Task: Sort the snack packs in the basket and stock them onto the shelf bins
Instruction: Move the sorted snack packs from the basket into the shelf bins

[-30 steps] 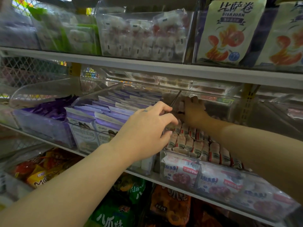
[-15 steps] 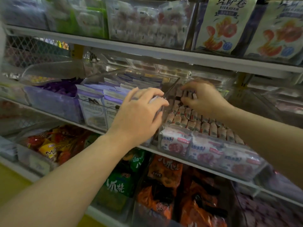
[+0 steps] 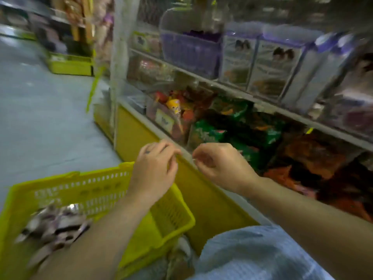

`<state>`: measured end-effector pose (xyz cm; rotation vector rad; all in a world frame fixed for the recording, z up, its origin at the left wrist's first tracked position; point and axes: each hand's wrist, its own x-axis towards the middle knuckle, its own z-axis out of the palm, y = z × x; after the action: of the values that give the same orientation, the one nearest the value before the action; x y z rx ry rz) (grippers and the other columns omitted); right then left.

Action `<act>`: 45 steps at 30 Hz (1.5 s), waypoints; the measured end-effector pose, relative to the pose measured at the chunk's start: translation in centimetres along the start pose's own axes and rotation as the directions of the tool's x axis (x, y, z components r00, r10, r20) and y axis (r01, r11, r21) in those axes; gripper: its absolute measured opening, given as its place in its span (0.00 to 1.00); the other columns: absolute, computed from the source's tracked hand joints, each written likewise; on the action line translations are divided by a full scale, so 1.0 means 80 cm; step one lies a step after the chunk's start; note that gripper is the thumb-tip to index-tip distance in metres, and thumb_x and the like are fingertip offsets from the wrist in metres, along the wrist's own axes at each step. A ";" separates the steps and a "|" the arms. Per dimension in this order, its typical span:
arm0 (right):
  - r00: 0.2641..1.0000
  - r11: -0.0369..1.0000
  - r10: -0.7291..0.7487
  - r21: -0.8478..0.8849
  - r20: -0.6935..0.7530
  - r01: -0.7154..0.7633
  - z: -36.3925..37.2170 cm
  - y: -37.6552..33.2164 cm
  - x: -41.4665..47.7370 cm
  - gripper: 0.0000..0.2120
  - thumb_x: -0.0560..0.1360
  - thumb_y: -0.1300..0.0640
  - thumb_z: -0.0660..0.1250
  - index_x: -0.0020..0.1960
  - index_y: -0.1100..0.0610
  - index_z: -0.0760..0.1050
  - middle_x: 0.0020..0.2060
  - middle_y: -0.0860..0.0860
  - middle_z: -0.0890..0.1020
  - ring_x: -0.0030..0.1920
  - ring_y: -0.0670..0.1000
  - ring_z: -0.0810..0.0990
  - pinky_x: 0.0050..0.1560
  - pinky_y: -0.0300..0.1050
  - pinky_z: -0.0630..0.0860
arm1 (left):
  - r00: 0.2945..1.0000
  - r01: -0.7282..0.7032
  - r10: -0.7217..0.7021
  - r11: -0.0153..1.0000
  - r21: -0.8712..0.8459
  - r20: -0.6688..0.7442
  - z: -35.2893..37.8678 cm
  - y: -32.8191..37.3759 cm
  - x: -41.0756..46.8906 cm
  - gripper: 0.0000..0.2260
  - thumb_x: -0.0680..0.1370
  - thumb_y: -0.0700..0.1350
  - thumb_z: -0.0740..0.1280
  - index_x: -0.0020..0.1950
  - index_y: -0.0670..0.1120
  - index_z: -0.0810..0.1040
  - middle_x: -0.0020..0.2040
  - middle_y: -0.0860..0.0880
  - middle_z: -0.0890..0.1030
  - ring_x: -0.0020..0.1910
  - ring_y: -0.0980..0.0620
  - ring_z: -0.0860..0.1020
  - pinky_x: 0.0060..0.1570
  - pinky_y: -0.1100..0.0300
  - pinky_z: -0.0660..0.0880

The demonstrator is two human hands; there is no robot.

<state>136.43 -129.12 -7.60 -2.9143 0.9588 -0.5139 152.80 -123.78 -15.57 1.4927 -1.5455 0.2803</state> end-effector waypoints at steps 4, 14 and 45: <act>0.967 0.996 -0.016 0.084 0.254 -0.005 0.126 -0.026 0.032 0.09 0.75 0.54 0.65 0.55 0.49 0.78 0.44 0.43 0.81 0.47 0.49 0.80 0.47 0.48 0.76 | 0.945 0.289 -0.300 0.952 0.100 0.130 -0.020 -0.096 -0.073 0.10 0.72 0.42 0.63 0.50 0.48 0.81 0.48 0.48 0.81 0.49 0.44 0.79 0.51 0.50 0.74; 0.672 0.948 -0.070 0.259 0.737 -0.186 0.390 -0.091 0.085 0.23 0.75 0.49 0.68 0.67 0.53 0.71 0.60 0.52 0.78 0.54 0.51 0.78 0.50 0.41 0.73 | 0.620 0.575 -0.746 0.643 0.505 0.244 -0.041 -0.279 -0.196 0.15 0.79 0.47 0.62 0.65 0.52 0.74 0.64 0.49 0.73 0.62 0.47 0.71 0.61 0.52 0.69; 0.668 0.498 -0.023 0.588 0.744 -0.638 0.521 -0.087 0.112 0.11 0.68 0.58 0.77 0.48 0.54 0.78 0.41 0.48 0.84 0.39 0.43 0.83 0.37 0.38 0.78 | 0.129 0.285 -0.799 0.597 0.749 0.588 -0.034 -0.355 -0.205 0.19 0.76 0.38 0.66 0.67 0.46 0.69 0.61 0.45 0.73 0.55 0.46 0.75 0.48 0.57 0.74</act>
<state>160.49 -131.70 -43.39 -1.7011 0.8009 0.1538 175.93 -117.63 -38.21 2.8586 -1.4960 -0.9277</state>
